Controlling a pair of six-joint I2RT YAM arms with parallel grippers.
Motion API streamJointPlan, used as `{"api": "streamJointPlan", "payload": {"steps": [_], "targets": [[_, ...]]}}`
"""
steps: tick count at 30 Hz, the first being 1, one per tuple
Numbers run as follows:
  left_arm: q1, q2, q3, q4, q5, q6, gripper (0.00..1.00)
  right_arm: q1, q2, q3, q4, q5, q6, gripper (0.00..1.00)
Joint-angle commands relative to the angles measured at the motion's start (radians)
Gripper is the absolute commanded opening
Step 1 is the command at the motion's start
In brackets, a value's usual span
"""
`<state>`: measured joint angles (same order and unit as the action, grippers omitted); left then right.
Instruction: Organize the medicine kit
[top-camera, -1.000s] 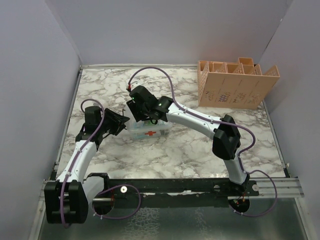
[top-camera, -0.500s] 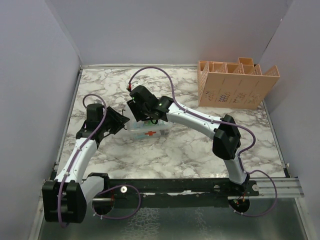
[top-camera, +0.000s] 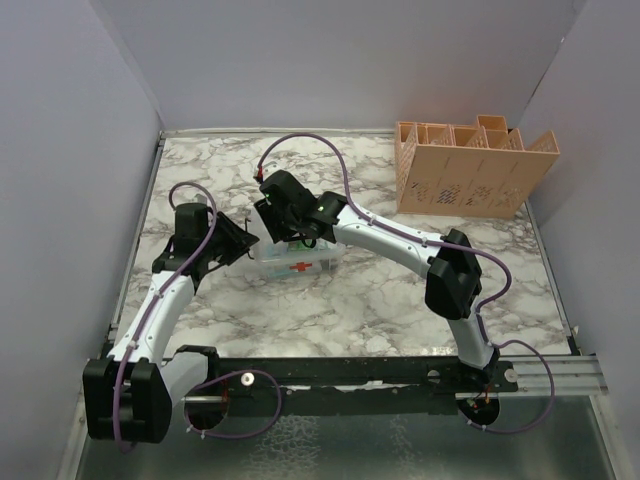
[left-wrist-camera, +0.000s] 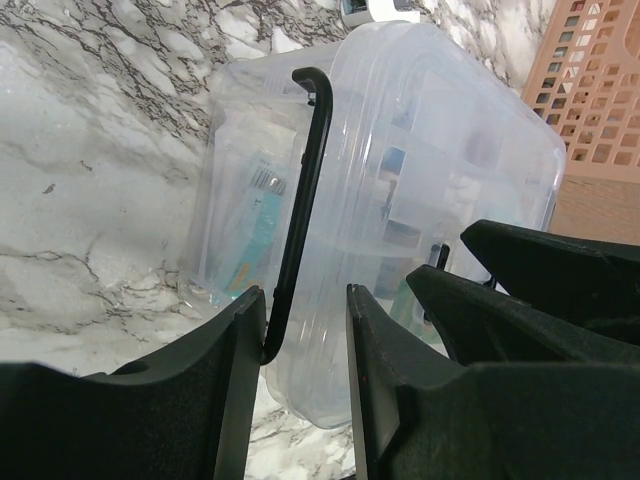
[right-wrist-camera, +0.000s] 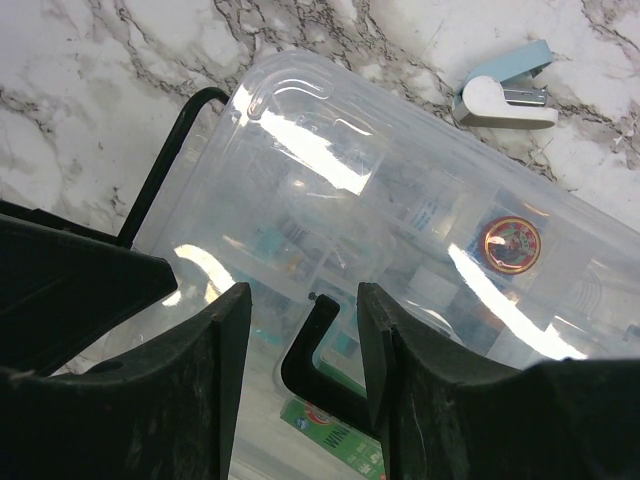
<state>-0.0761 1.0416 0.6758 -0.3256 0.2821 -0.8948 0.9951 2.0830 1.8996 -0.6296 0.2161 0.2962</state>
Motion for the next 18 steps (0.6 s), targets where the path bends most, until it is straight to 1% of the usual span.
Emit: {"api": "streamJointPlan", "payload": {"steps": [1, 3, 6, 8, 10, 11, 14, 18], "targets": [[-0.029, 0.042, -0.015, -0.143, -0.072, 0.066, 0.17, -0.004, 0.045, -0.053, -0.128, -0.047, 0.031, 0.46], [-0.033, 0.045, -0.008, -0.151, -0.086, 0.070, 0.13, -0.004, 0.043, -0.052, -0.128, -0.044, 0.033, 0.46], [-0.038, 0.056, 0.002, -0.172, -0.107, 0.082, 0.12, -0.003, 0.041, -0.052, -0.127, -0.043, 0.032, 0.46], [-0.043, 0.069, 0.010, -0.188, -0.123, 0.092, 0.19, -0.003, 0.040, -0.052, -0.125, -0.041, 0.032, 0.46], [-0.046, 0.084, 0.021, -0.209, -0.139, 0.102, 0.31, -0.003, 0.041, -0.053, -0.124, -0.041, 0.032, 0.46], [-0.050, 0.090, 0.027, -0.219, -0.147, 0.108, 0.34, -0.003, 0.041, -0.054, -0.125, -0.041, 0.032, 0.46], [-0.061, 0.102, 0.049, -0.246, -0.168, 0.124, 0.37, -0.003, 0.042, -0.054, -0.124, -0.042, 0.032, 0.46], [-0.075, 0.112, 0.068, -0.265, -0.179, 0.131, 0.33, -0.005, 0.042, -0.056, -0.122, -0.043, 0.032, 0.46]]}}
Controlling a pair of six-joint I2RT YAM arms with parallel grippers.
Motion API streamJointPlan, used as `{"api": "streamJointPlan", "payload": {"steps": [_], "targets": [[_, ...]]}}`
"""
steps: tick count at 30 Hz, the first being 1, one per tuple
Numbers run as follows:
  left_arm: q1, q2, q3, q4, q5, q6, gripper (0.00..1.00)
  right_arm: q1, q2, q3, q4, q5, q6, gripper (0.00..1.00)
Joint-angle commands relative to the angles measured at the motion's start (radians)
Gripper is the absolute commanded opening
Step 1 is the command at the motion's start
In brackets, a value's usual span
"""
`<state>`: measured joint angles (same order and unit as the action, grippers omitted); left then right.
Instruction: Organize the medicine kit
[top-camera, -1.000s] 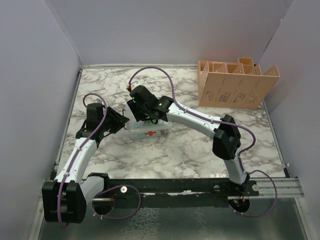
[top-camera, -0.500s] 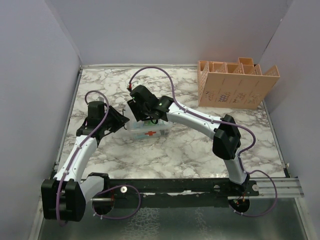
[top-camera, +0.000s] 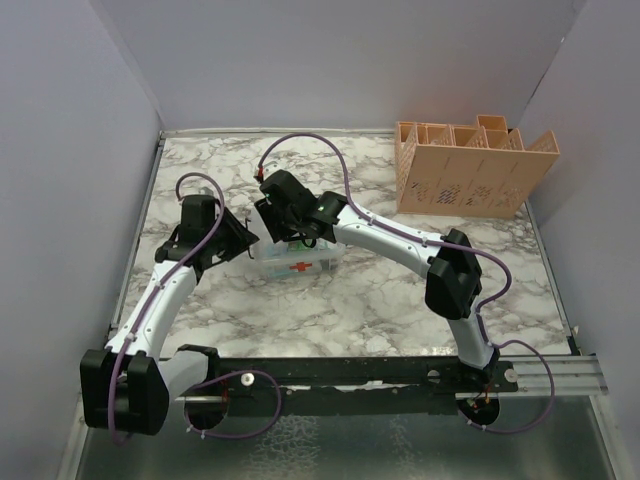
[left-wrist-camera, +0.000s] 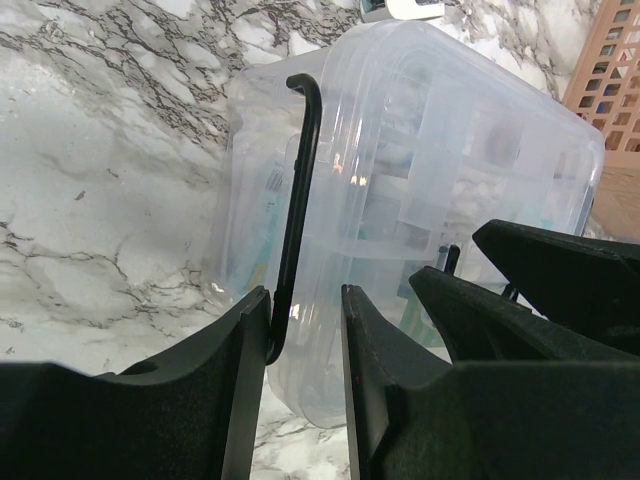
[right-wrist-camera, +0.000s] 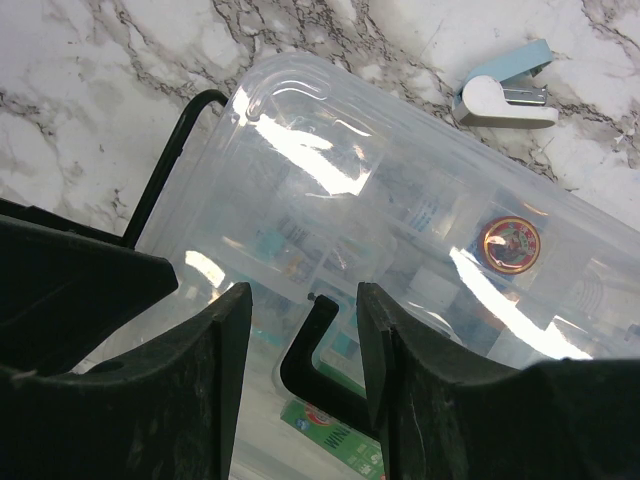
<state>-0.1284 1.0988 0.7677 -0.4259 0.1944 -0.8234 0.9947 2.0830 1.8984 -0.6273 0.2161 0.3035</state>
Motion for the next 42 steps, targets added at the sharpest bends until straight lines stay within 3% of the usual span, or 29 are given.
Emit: {"api": "streamJointPlan", "payload": {"steps": [1, 8, 17, 30, 34, 42], "targets": [[-0.026, 0.058, -0.021, -0.170, -0.096, 0.061, 0.32, -0.005, 0.043, -0.055, -0.124, -0.043, 0.025, 0.46], [-0.038, 0.077, 0.016, -0.206, -0.148, 0.088, 0.30, -0.007, 0.042, -0.058, -0.123, -0.043, 0.024, 0.46], [-0.043, 0.100, 0.047, -0.209, -0.142, 0.093, 0.10, -0.015, 0.031, -0.058, -0.111, -0.041, 0.028, 0.46], [-0.044, 0.124, 0.077, -0.198, -0.122, 0.095, 0.04, -0.033, 0.017, -0.059, -0.094, -0.043, 0.044, 0.45], [-0.044, 0.119, 0.088, -0.187, -0.096, 0.090, 0.11, -0.041, 0.001, -0.064, -0.088, -0.042, 0.055, 0.45], [-0.043, 0.079, 0.200, -0.198, -0.179, 0.173, 0.47, -0.067, -0.073, 0.003, -0.092, -0.043, 0.070, 0.47]]}}
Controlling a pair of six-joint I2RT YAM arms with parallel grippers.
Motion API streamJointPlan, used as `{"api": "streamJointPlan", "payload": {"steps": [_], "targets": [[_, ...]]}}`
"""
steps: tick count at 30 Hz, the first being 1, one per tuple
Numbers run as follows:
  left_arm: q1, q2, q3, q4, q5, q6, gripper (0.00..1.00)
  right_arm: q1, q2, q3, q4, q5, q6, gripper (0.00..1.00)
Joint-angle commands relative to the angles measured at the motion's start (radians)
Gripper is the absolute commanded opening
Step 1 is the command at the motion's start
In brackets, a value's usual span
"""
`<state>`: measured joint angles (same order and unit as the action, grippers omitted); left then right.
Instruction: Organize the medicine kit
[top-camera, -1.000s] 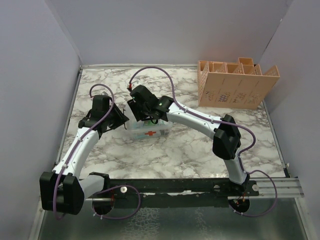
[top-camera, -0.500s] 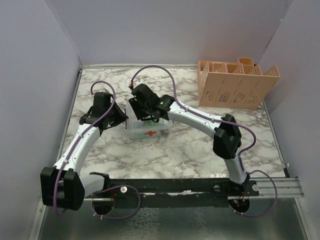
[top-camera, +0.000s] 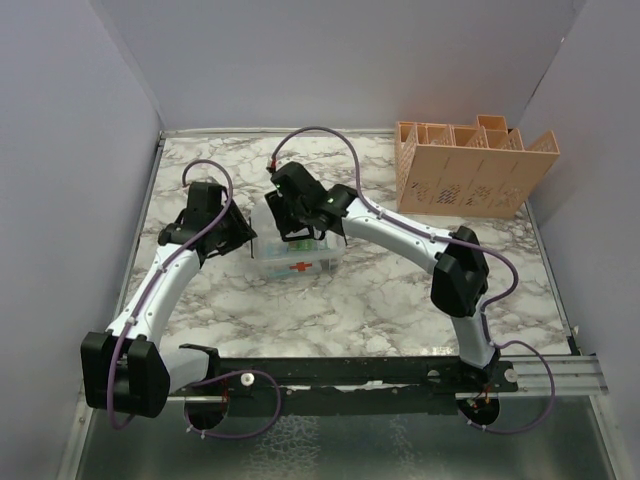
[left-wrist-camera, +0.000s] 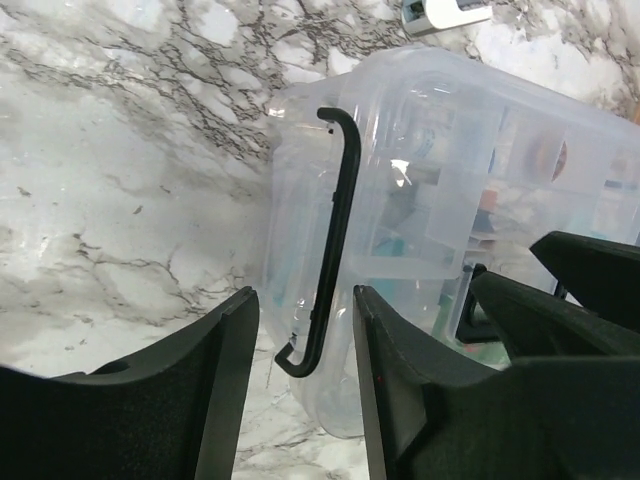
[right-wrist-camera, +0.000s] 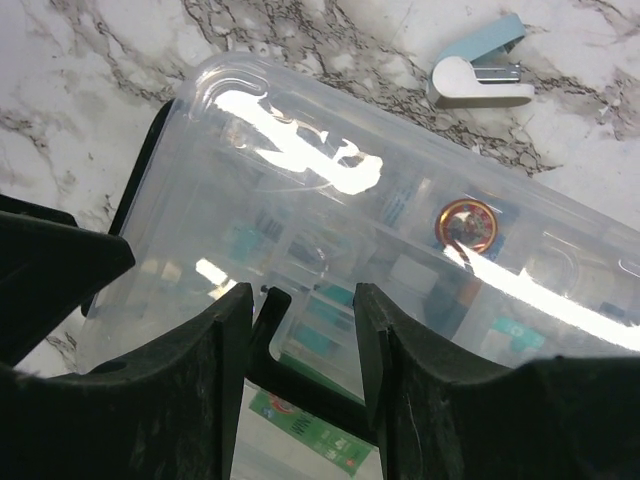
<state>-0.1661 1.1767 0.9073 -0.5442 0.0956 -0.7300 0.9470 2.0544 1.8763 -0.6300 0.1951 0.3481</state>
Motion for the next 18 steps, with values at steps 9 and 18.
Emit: {"api": "streamJointPlan", "payload": {"steps": [9, 18], "targets": [[-0.006, -0.043, 0.208, -0.084, -0.113, 0.231, 0.81, -0.065, -0.239, -0.046, -0.044, 0.086, 0.054, 0.52], [-0.006, -0.199, 0.235, -0.052, -0.098, 0.396, 0.99, -0.092, -0.651, -0.499, 0.130, 0.361, 0.014, 0.69]]}}
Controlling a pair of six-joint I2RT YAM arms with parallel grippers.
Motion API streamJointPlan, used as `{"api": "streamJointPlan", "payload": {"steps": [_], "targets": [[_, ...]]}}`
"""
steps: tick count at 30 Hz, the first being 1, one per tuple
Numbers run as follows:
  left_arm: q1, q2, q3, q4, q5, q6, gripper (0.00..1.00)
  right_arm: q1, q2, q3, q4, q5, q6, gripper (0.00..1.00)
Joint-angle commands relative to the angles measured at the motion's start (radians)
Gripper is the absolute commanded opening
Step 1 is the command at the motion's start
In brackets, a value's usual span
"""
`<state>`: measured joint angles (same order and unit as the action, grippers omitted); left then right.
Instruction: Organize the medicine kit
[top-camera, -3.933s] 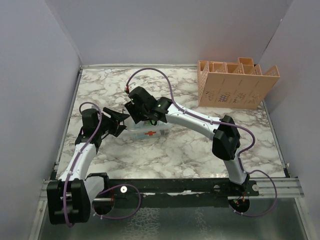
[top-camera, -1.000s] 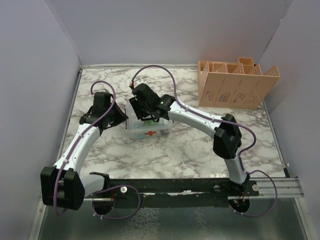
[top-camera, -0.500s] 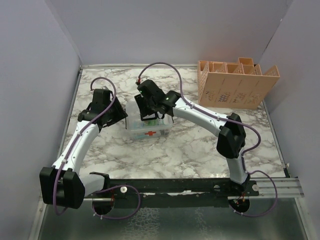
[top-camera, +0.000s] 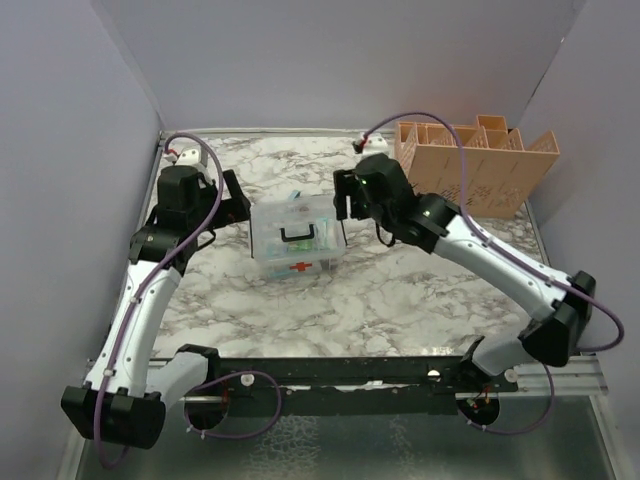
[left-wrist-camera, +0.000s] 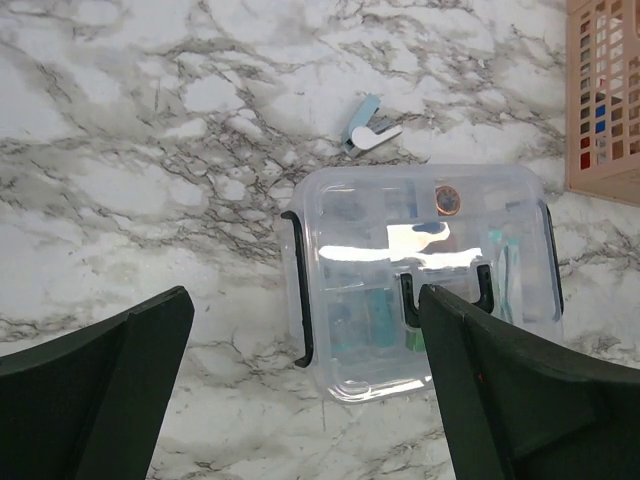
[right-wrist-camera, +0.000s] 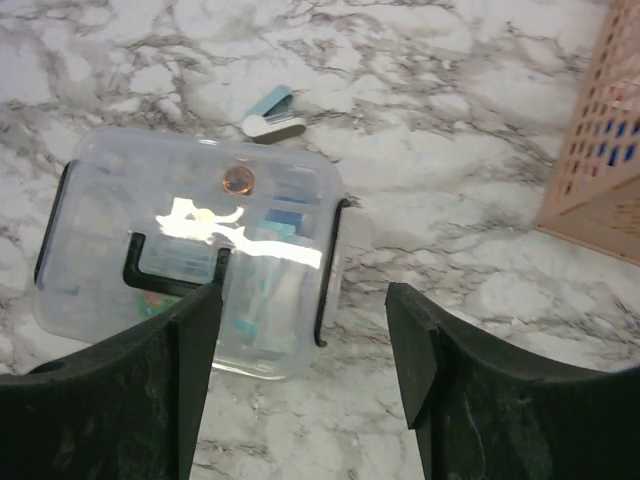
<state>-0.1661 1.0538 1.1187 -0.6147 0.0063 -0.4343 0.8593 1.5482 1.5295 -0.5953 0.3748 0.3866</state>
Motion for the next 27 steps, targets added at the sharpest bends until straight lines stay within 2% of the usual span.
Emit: {"api": "streamJointPlan", "payload": {"steps": [1, 5, 9, 14, 20, 27], "targets": [[-0.005, -0.096, 0.024, 0.021, -0.011, 0.107, 0.99, -0.005, -0.191, -0.193, 0.104, 0.204, -0.029, 0.72], [-0.006, -0.175, 0.041, 0.021, -0.025, 0.142, 0.99, -0.006, -0.378, -0.333, 0.121, 0.264, -0.054, 0.81], [-0.006, -0.261, 0.068, 0.011, -0.045, 0.177, 0.99, -0.005, -0.546, -0.396, 0.087, 0.334, -0.065, 0.88], [-0.006, -0.350, 0.107, -0.023, -0.071, 0.163, 0.99, -0.005, -0.710, -0.368, -0.028, 0.403, -0.062, 0.95], [-0.007, -0.426, 0.151, -0.090, -0.059, 0.136, 0.99, -0.005, -0.850, -0.301, -0.222, 0.427, 0.042, 0.98], [-0.007, -0.458, 0.162, -0.172, -0.072, 0.113, 0.99, -0.005, -0.940, -0.284, -0.300, 0.425, 0.114, 1.00]]}}
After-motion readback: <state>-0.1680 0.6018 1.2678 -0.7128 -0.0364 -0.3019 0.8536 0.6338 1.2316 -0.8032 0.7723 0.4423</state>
